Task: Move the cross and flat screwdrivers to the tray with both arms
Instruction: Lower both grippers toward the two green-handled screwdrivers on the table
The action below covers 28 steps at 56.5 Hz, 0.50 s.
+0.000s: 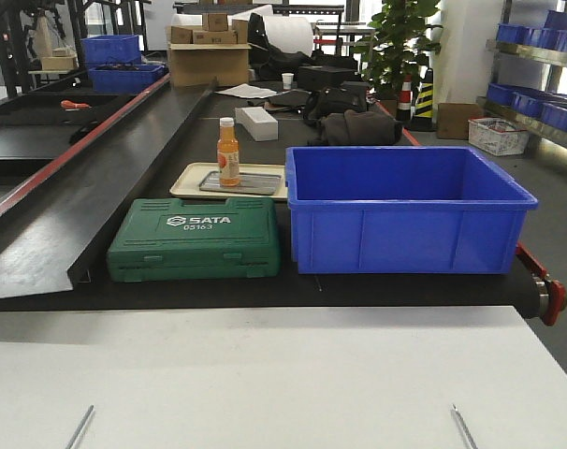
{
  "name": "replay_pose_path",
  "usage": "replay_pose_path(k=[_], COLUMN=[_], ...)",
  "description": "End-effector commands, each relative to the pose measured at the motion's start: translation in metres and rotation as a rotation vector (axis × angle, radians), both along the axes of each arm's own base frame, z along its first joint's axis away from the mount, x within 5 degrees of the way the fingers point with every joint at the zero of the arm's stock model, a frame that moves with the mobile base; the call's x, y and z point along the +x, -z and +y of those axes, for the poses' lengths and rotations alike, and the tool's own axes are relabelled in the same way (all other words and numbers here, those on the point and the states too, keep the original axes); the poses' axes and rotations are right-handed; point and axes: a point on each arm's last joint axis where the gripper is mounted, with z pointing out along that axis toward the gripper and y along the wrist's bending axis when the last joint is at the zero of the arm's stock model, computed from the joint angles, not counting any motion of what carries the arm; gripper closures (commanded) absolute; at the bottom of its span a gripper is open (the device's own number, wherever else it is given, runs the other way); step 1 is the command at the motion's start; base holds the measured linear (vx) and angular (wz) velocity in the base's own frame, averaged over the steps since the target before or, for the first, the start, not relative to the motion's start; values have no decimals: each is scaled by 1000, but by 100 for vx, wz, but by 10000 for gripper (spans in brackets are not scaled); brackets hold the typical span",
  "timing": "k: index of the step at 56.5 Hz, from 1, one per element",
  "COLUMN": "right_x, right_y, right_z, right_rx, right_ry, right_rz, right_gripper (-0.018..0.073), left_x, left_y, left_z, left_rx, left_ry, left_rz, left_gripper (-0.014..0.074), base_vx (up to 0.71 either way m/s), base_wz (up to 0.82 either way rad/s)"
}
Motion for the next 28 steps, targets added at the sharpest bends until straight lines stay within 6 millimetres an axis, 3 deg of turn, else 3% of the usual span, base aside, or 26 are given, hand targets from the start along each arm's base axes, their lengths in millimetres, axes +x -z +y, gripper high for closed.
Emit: replay_pose_path(k=[1, 28], right_x=[1, 1], right_y=[-6, -6], right_z=[0, 0], right_rx=[-11, -11], right_ry=[2, 2], right_rz=[-77, -77], right_gripper=[567, 567], left_x=[-1, -1], left_y=[-15, -21], left_z=[1, 2], left_rx=[-21, -27], left_ry=[-4, -13], left_rz=[-102, -163], left_gripper=[602, 602], base_vx=[0, 0], base_wz=[0, 0])
